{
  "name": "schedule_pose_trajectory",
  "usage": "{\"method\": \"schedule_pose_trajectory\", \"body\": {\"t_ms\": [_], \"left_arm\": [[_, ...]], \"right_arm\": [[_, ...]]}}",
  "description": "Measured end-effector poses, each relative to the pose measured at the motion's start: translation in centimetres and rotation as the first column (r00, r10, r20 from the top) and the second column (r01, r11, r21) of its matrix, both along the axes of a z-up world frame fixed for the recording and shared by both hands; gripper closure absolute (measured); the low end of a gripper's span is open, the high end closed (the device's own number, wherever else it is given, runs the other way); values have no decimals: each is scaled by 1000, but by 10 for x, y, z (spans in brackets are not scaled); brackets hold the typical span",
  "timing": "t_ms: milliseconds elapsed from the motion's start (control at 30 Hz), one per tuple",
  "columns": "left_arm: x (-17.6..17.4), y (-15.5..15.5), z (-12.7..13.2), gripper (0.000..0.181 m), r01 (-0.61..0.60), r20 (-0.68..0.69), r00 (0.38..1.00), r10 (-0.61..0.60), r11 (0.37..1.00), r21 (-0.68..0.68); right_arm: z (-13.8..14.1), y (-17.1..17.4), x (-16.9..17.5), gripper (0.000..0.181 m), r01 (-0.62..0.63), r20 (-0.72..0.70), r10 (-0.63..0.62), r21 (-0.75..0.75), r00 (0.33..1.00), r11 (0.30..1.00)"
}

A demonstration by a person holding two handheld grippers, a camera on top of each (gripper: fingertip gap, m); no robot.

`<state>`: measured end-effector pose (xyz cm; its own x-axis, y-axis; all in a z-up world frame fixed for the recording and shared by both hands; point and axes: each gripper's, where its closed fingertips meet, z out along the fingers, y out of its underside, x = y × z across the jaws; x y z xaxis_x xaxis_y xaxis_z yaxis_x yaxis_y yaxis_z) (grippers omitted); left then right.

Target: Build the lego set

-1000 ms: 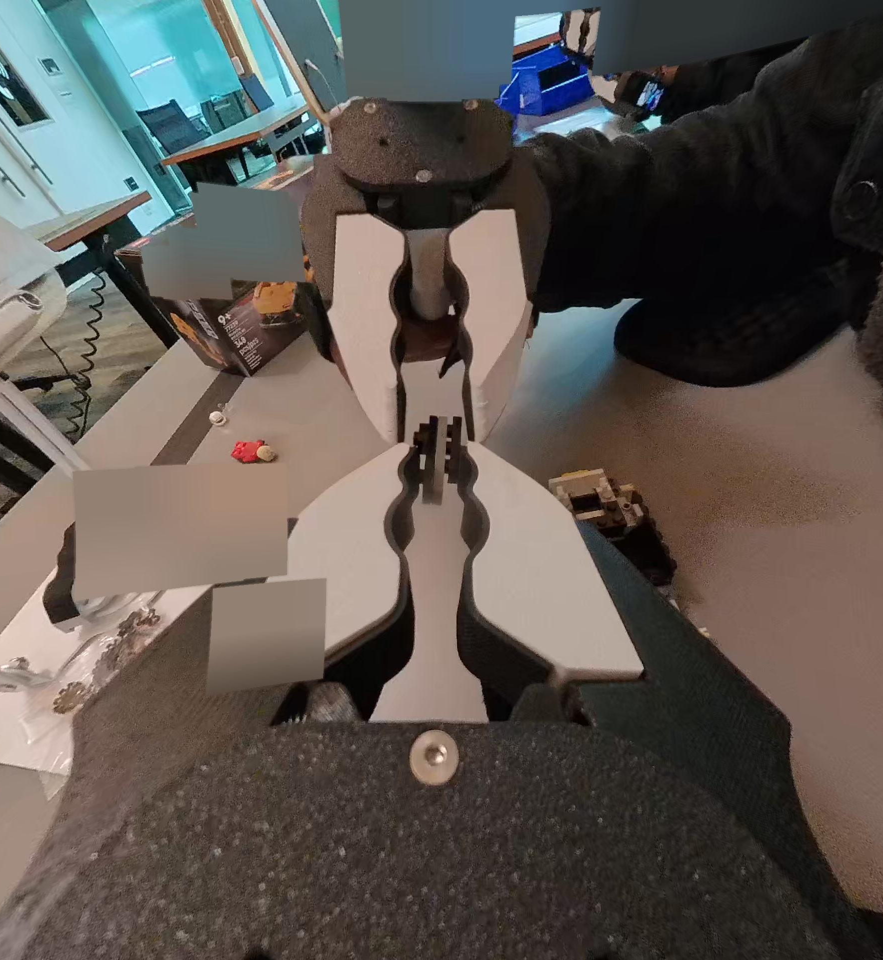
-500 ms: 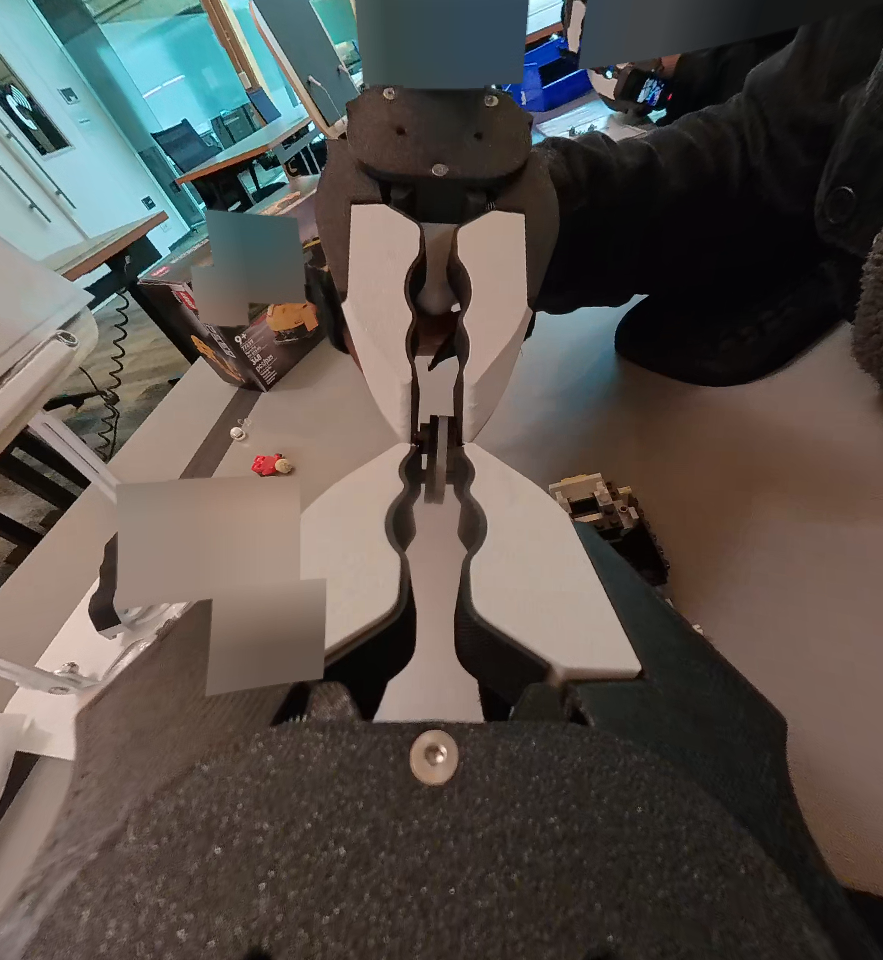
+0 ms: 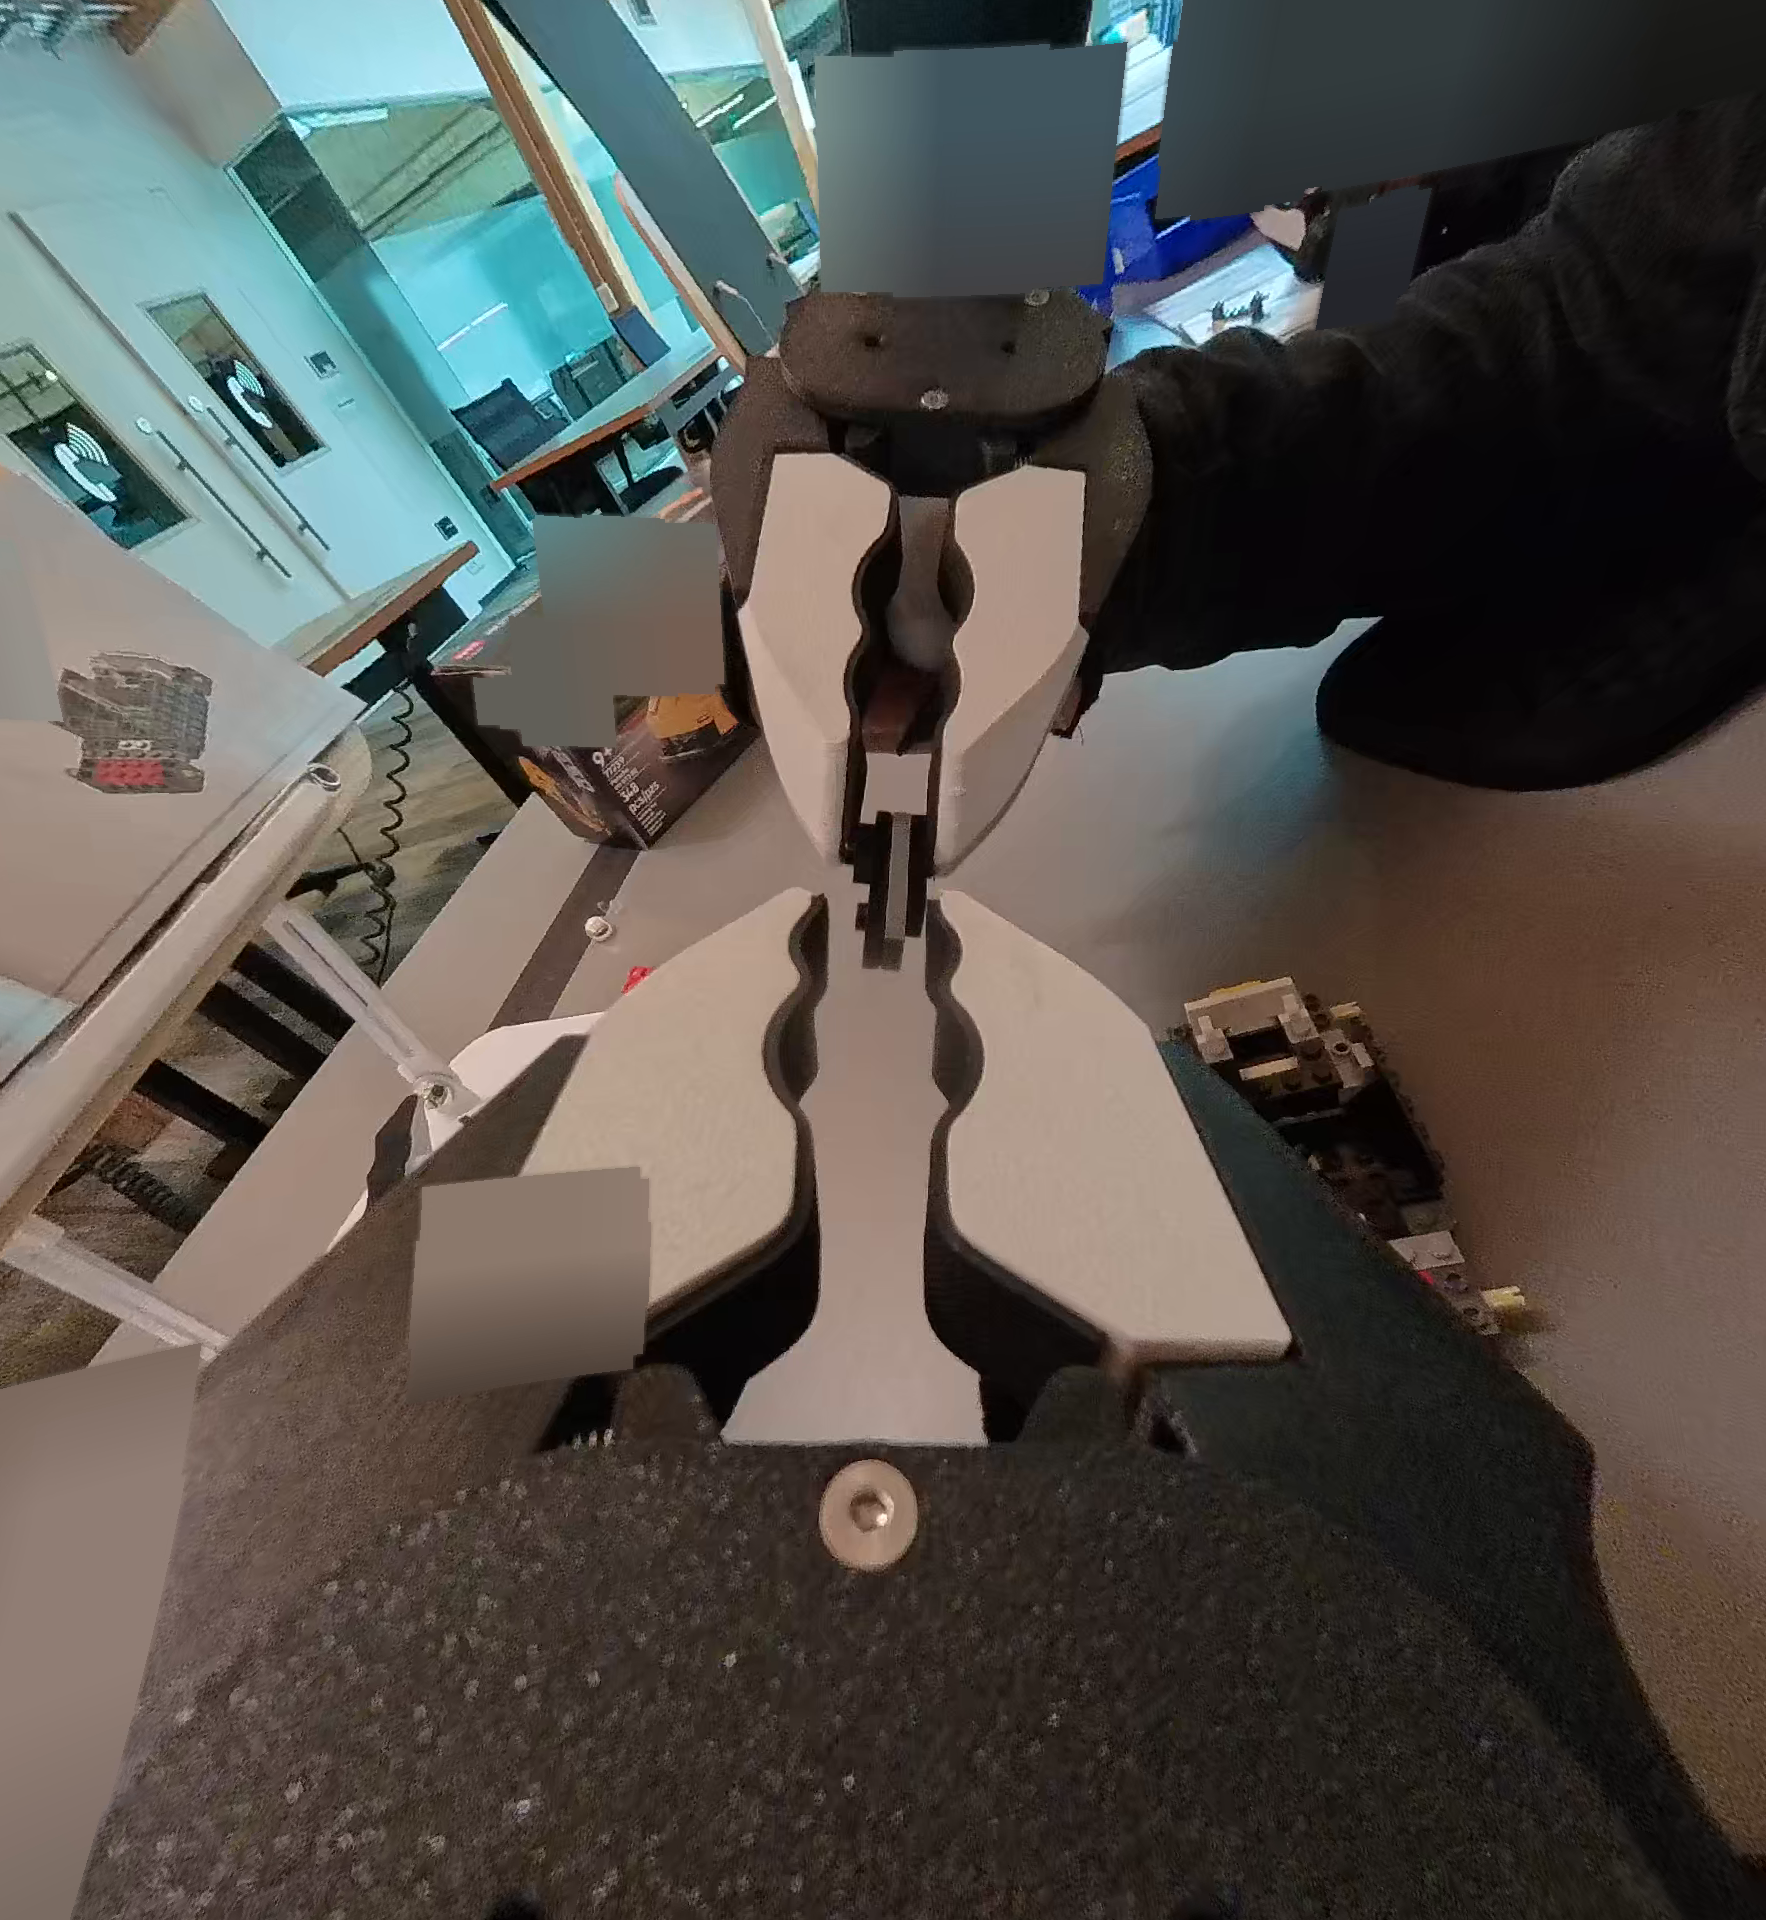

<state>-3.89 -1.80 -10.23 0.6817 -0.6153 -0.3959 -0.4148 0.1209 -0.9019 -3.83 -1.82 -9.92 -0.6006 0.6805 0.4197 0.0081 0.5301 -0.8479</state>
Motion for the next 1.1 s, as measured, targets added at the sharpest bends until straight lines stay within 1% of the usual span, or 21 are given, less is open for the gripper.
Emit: {"method": "schedule_pose_trajectory", "body": {"t_ms": [67,133,300,400,467,533,633,667,800,867,933,1000,1033,1100], "left_arm": [[1,-2,2,170,5,-13,1000,-4,1000,12],[2,-3,2,170,-7,-53,999,8,1000,26],[4,-5,2,170,-4,-91,996,6,1000,28],[4,-5,-1,170,6,-75,997,-5,1000,14],[7,-6,-1,170,22,-66,998,-21,1000,8],[8,-7,-2,170,28,-77,997,-27,1000,6],[8,-6,-3,169,26,-71,997,-27,1000,-4],[7,-4,-3,170,24,-62,998,-24,1000,-1],[4,0,-5,168,38,21,999,-38,999,-14],[3,-1,-7,156,85,118,990,-74,993,-87],[2,-3,-7,152,162,261,958,-116,973,-164],[1,-4,-8,152,228,373,918,-135,949,-216],[1,-5,-8,153,259,417,898,-142,936,-238],[2,-6,-11,161,301,474,870,-137,908,-291]], "right_arm": [[2,1,1,168,-1,-2,1,-3,1000,1000],[2,0,3,168,-7,-2,7,3,1000,1000],[3,-3,4,167,-16,4,16,-5,1000,1000],[1,-3,3,166,-6,7,6,4,1000,1000],[-1,-7,2,162,-9,1,9,24,1000,1000],[-2,-8,3,166,-9,-9,10,58,1000,998],[-4,-7,2,166,4,38,-6,57,999,998],[-5,-5,1,166,14,34,-16,67,999,998],[-6,0,-1,166,43,39,-46,71,998,997],[-5,3,-1,166,53,32,-55,77,998,996],[-6,3,-1,166,50,22,-52,93,998,994],[-9,1,-1,166,47,16,-49,125,999,991],[-12,2,-2,166,50,14,-53,150,999,987],[-15,1,-2,166,50,4,-52,185,999,981]]}}
